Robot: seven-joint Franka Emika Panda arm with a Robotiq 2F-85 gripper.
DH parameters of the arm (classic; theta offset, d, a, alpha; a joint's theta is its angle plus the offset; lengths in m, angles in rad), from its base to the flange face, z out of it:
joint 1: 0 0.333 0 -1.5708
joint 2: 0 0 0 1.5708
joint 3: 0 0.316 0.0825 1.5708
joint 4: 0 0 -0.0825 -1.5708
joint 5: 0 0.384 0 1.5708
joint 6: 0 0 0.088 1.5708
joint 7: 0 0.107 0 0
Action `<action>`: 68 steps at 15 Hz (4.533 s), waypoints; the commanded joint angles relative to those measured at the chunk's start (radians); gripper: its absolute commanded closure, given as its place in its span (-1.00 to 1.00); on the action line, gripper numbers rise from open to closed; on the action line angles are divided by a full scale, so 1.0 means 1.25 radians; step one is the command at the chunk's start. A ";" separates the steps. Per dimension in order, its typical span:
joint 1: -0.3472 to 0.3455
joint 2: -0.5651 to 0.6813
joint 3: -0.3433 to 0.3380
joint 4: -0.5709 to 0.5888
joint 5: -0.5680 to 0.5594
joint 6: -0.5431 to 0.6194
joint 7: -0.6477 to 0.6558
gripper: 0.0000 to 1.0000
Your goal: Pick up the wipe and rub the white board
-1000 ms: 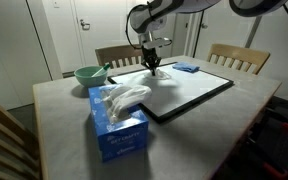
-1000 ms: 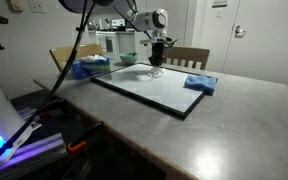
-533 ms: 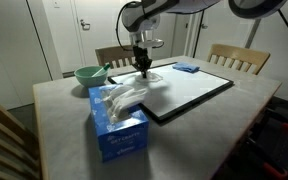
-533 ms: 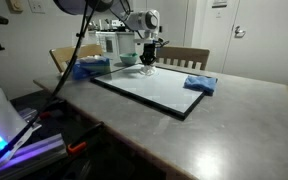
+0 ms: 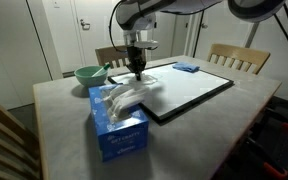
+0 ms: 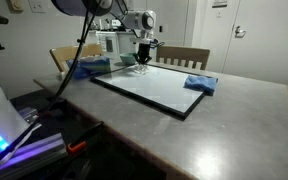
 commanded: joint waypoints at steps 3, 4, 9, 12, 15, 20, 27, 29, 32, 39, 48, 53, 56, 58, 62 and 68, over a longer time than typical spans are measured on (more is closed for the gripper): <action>-0.044 0.055 -0.064 -0.015 -0.011 0.011 0.120 1.00; -0.051 0.057 -0.073 -0.015 -0.012 0.012 0.136 1.00; -0.062 0.082 -0.068 0.006 0.001 0.023 0.139 1.00; -0.038 0.072 -0.031 0.015 0.012 -0.012 0.064 1.00; -0.008 0.072 0.005 0.022 0.010 -0.037 -0.011 1.00; 0.036 0.091 -0.012 0.024 -0.034 -0.012 -0.047 1.00; 0.001 0.059 -0.101 -0.010 -0.053 -0.041 0.133 1.00; -0.013 0.059 -0.136 -0.014 -0.057 -0.049 0.183 1.00; -0.037 0.064 -0.183 -0.023 -0.063 -0.062 0.250 1.00; -0.062 0.077 -0.111 0.003 0.022 -0.081 0.186 1.00; 0.000 0.097 0.004 0.041 0.038 -0.080 -0.016 1.00; -0.025 0.088 -0.055 0.039 -0.011 -0.101 0.016 1.00; -0.051 0.086 -0.096 0.040 -0.023 -0.084 0.071 1.00; -0.068 0.093 -0.128 0.043 -0.034 -0.065 0.109 1.00; -0.099 0.107 -0.128 0.054 0.010 -0.061 0.216 1.00; -0.109 0.108 -0.068 0.101 0.085 -0.038 0.168 1.00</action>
